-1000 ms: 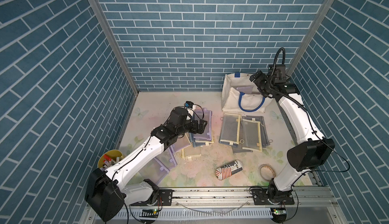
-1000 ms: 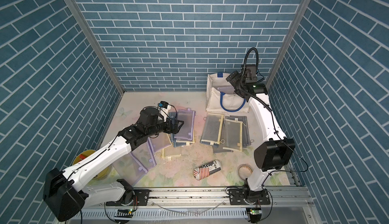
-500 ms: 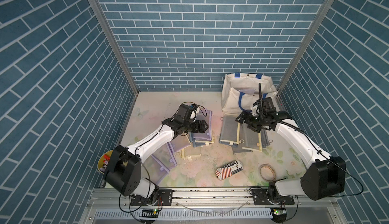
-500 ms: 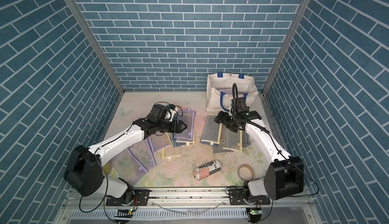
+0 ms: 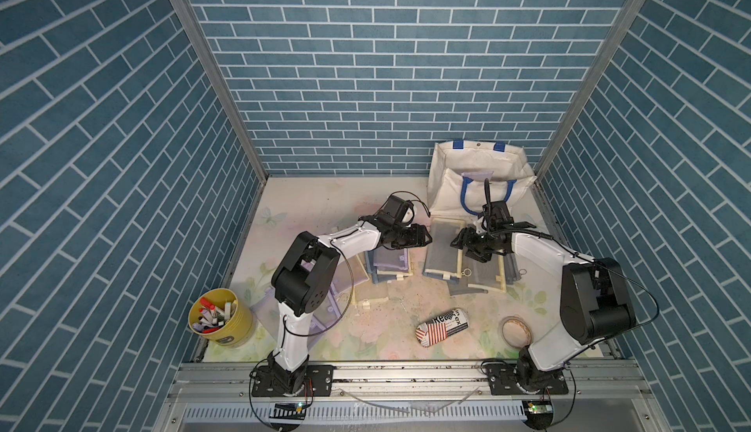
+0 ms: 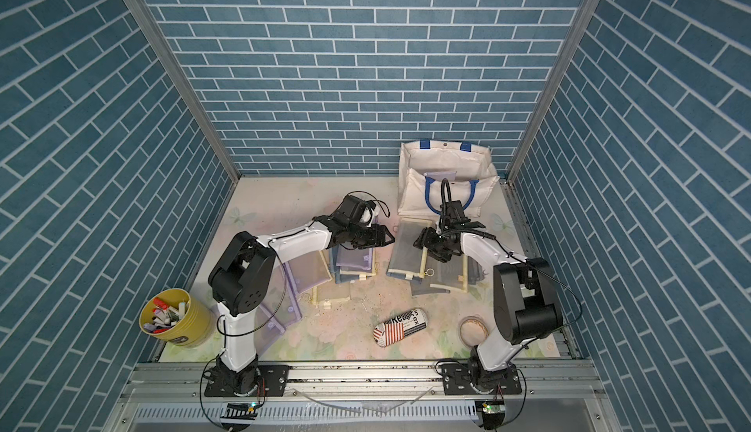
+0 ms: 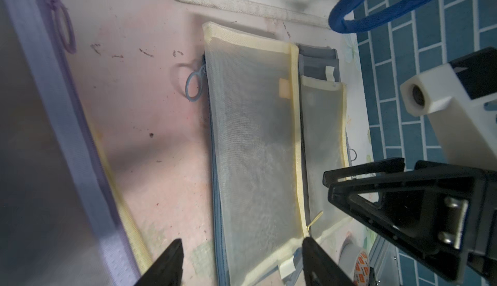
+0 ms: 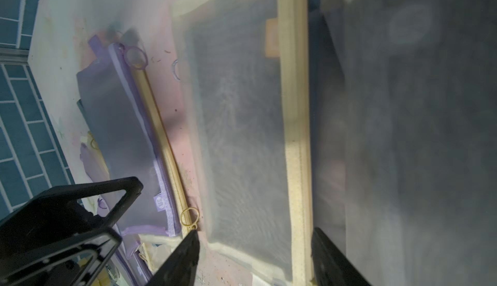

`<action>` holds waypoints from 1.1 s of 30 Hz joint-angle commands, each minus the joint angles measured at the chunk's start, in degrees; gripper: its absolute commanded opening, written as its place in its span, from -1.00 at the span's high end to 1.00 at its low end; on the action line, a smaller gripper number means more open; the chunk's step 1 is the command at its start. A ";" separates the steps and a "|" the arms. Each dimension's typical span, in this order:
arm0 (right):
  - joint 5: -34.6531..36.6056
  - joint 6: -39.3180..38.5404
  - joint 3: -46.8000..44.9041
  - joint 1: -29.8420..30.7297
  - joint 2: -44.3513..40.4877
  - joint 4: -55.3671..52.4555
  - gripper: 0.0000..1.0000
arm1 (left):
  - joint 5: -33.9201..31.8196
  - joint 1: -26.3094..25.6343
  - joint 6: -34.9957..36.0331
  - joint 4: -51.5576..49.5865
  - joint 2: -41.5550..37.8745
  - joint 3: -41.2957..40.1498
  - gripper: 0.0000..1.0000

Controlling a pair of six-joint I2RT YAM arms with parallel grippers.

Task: Put the pencil pouch into the canvas bag
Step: Pick up the pencil pouch.

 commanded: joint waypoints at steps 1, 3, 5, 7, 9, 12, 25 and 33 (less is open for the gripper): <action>-0.88 -1.87 2.08 -1.15 1.81 0.42 -0.30 | -0.08 0.10 -1.26 0.83 3.23 3.43 -0.37; -2.45 -1.34 1.32 -1.80 2.97 2.94 -0.29 | 0.34 -0.11 -1.38 0.69 5.41 5.20 -0.35; -3.47 -1.47 1.51 -1.93 4.09 4.22 -0.28 | 0.40 -0.54 -1.24 -0.05 6.95 6.88 -0.31; -4.78 -1.73 1.91 -1.98 5.17 5.29 -0.27 | 0.29 -1.05 -1.45 -0.32 8.30 8.07 -0.28; -5.81 -1.85 2.31 -1.98 6.29 6.33 -0.26 | 0.55 -1.34 -2.34 0.35 9.40 8.78 -0.25; -7.04 -1.81 2.70 -2.00 7.72 7.22 -0.24 | 0.92 -1.74 -3.59 1.60 10.77 9.74 -0.23; -9.38 -2.02 1.78 -1.89 6.76 9.33 -0.07 | 2.68 -2.70 -7.24 5.90 11.47 9.36 -0.04; -11.32 -1.03 0.33 -1.80 4.82 12.71 0.05 | 2.95 -3.59 -8.35 7.35 10.96 8.44 0.12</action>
